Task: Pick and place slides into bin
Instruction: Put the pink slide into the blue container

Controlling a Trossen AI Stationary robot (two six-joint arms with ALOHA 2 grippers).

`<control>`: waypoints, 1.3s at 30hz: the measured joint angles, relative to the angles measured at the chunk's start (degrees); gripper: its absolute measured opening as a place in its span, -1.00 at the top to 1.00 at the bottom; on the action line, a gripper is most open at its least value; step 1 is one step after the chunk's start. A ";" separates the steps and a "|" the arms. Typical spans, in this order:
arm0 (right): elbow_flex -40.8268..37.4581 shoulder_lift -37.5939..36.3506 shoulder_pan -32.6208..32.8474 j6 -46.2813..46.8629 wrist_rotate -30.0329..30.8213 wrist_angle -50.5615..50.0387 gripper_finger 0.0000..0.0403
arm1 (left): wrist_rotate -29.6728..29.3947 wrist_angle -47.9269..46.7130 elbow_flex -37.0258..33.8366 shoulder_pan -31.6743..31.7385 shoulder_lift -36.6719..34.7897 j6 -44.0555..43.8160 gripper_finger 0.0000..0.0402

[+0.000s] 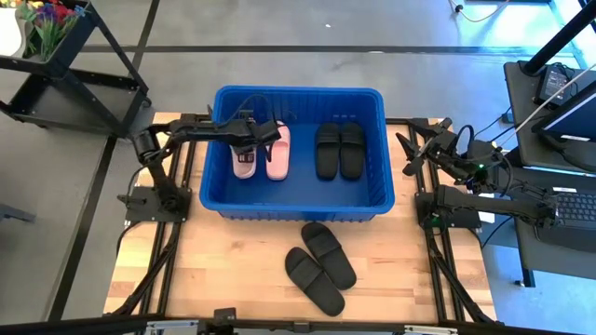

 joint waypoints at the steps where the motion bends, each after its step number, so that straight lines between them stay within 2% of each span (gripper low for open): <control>1: 0.00 0.00 0.01 0.00 0.00 0.00 -0.18 | -0.47 0.10 0.00 0.01 0.31 0.00 0.99; 12: 0.00 0.00 0.01 0.06 0.02 -0.13 -0.18 | -1.37 5.71 0.00 0.24 3.69 7.96 0.93; 22: 0.00 0.00 0.01 0.17 0.00 -0.20 -0.19 | -2.21 7.57 0.00 1.85 4.23 7.76 0.91; 39: 0.00 0.00 0.02 0.20 0.00 -0.22 -0.19 | -1.79 7.30 0.00 1.00 4.23 7.26 0.90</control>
